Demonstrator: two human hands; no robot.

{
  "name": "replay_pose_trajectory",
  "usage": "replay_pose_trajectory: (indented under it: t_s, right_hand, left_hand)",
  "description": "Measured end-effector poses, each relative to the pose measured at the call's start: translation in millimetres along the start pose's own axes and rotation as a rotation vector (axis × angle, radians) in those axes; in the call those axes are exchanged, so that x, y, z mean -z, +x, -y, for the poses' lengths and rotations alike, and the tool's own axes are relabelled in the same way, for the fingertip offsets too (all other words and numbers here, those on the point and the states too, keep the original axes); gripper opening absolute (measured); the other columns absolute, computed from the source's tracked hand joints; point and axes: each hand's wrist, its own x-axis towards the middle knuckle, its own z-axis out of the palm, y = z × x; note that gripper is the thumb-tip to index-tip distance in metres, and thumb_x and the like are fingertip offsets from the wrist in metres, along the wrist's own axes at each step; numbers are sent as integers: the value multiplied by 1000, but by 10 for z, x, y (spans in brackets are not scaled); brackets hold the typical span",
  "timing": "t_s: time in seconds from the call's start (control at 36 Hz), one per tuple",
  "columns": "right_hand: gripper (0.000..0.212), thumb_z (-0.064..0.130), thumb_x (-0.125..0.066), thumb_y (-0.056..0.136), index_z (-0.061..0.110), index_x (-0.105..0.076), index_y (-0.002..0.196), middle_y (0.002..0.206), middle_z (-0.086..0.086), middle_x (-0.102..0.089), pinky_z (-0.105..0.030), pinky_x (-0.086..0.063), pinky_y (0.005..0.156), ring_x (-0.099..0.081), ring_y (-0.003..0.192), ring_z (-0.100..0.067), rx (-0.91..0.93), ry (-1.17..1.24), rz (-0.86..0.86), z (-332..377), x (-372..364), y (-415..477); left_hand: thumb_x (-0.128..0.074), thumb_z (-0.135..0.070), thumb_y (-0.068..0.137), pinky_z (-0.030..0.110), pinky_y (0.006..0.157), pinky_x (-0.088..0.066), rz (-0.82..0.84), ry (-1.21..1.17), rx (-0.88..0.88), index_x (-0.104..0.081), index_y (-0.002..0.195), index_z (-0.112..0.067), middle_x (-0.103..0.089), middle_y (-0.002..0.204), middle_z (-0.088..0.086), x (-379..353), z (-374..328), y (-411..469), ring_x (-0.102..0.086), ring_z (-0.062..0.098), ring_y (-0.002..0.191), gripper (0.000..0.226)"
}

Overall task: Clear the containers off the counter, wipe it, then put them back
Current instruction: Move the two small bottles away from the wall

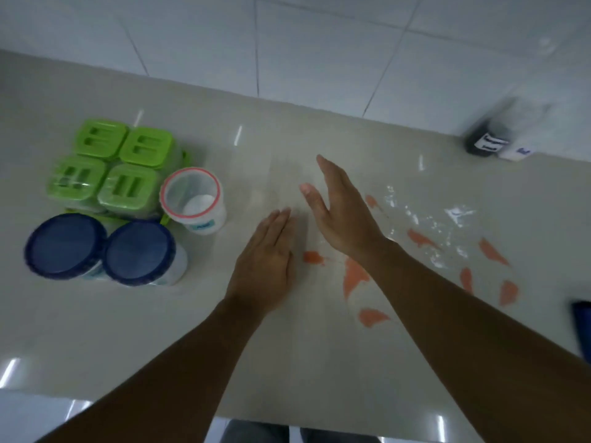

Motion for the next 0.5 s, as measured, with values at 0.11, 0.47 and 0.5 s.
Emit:
replay_pose_trajectory:
  t_s: [0.11,0.47,0.5]
  right_hand:
    - [62,44,-33,111,11,-23,162,169,-9,-25,-43,-21,129,-19,158,-21,-96,-69,-96,-450,369,-56]
    - [67,45,-26,111,7,-11,164,173,-11,-9,-43,-14,130,-8,160,-23,-247,-317,-179,-1922,1627,-32]
    - [66,44,-27,112,6,-10,164,173,-11,-8,-43,-13,130,-7,160,-23,-249,-333,-193,-2020,1703,-16]
  left_hand:
    - [-27,-20,97,47,120,-31,49,60,-60,-46,146,3,-48,151,22,-142,-314,556,-46,37,141,57]
    - [-28,-23,104,34,127,-7,105,62,-262,-27,156,-2,-26,164,16,-809,-1608,1987,-21,28,154,56]
    - [-29,-22,104,34,128,-7,113,62,-264,-25,157,-2,-25,165,15,-864,-1701,2081,-19,27,155,56]
